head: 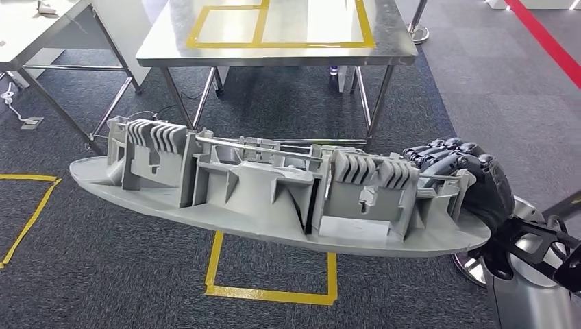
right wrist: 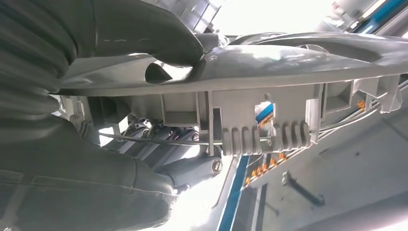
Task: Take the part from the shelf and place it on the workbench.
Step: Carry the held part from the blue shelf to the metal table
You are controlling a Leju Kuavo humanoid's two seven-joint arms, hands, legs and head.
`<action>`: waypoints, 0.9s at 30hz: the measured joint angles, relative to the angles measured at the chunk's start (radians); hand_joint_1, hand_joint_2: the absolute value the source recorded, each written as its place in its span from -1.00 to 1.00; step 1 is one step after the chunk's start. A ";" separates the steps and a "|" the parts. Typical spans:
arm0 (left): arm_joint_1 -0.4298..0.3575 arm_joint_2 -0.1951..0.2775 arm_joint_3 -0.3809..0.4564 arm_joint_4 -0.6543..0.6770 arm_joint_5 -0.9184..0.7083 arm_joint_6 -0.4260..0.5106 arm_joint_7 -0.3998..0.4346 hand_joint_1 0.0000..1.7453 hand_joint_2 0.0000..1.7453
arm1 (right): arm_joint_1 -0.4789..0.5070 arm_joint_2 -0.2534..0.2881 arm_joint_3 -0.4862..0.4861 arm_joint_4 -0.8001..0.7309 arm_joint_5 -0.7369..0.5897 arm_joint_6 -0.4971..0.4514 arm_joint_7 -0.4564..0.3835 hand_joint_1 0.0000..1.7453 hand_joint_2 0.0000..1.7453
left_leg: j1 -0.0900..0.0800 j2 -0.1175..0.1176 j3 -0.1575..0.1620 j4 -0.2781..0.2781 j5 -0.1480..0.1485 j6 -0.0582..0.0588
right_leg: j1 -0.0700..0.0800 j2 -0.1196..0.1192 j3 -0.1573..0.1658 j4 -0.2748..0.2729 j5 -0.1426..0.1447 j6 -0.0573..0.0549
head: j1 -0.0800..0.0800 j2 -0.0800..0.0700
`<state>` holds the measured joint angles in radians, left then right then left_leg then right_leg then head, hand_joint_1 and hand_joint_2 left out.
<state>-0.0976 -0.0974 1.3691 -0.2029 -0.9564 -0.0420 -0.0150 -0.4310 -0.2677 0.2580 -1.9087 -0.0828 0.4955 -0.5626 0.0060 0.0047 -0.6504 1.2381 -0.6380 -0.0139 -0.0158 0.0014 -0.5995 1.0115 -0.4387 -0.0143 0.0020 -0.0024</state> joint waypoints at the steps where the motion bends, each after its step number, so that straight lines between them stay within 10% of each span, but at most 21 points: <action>1: 0.001 0.000 0.000 0.000 0.000 0.000 -0.001 -1.00 1.00 | 0.000 0.000 0.000 0.000 0.006 -0.003 -0.001 1.00 1.00 | 0.000 -0.002 -0.021 0.035 -0.004 0.001 | 0.000 0.008 -0.001 0.000 0.001 -0.001 | 0.000 0.000; 6: 0.001 0.002 0.000 0.000 -0.003 -0.004 -0.004 -1.00 1.00 | 0.001 -0.001 0.000 0.000 0.024 -0.021 -0.009 1.00 1.00 | -0.001 -0.012 0.080 -0.198 0.125 0.013 | 0.004 0.035 0.002 0.002 -0.001 0.008 | -0.001 0.000; 11: 0.000 0.003 -0.001 0.000 -0.007 -0.011 -0.005 -1.00 1.00 | 0.001 -0.005 -0.001 0.000 0.029 -0.028 -0.015 1.00 1.00 | -0.001 -0.012 0.104 -0.240 0.136 0.037 | 0.002 0.033 -0.005 0.016 -0.011 0.036 | 0.002 0.000; 15: 0.002 0.004 -0.002 0.000 -0.010 -0.011 -0.007 -1.00 1.00 | 0.002 -0.007 -0.001 0.000 0.031 -0.031 -0.016 1.00 1.00 | 0.003 -0.003 0.107 -0.242 0.136 0.050 | 0.001 0.011 -0.117 0.245 -0.114 0.051 | 0.008 0.000; 17: 0.002 0.004 -0.002 0.000 -0.012 -0.011 -0.007 -1.00 1.00 | 0.004 -0.007 0.000 0.000 0.036 -0.035 -0.017 1.00 1.00 | 0.002 0.001 0.110 -0.241 0.132 0.050 | 0.000 0.010 -0.146 0.294 -0.113 0.052 | 0.009 0.000; 21: 0.001 0.004 -0.002 0.000 -0.012 -0.011 -0.008 -1.00 1.00 | 0.003 -0.005 0.003 0.000 0.045 -0.040 -0.022 1.00 1.00 | -0.001 0.002 0.126 -0.239 0.116 0.036 | 0.002 -0.006 -0.034 0.060 -0.001 0.043 | 0.008 0.000; 27: -0.002 0.005 -0.002 0.000 -0.012 -0.013 -0.010 -1.00 1.00 | 0.001 0.002 0.012 0.000 0.053 -0.050 -0.025 1.00 1.00 | -0.001 0.006 0.110 -0.205 0.083 0.006 | 0.003 -0.001 -0.003 0.008 -0.011 0.008 | 0.004 0.000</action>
<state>-0.0992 -0.0926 1.3668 -0.2033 -0.9682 -0.0548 -0.0252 -0.4304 -0.2656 0.2696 -1.9087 -0.0296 0.4459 -0.5875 0.0052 0.0103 -0.5406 1.0326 -0.5547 -0.0079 -0.0131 0.0001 -0.6022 1.0199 -0.4500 -0.0061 0.0056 -0.0025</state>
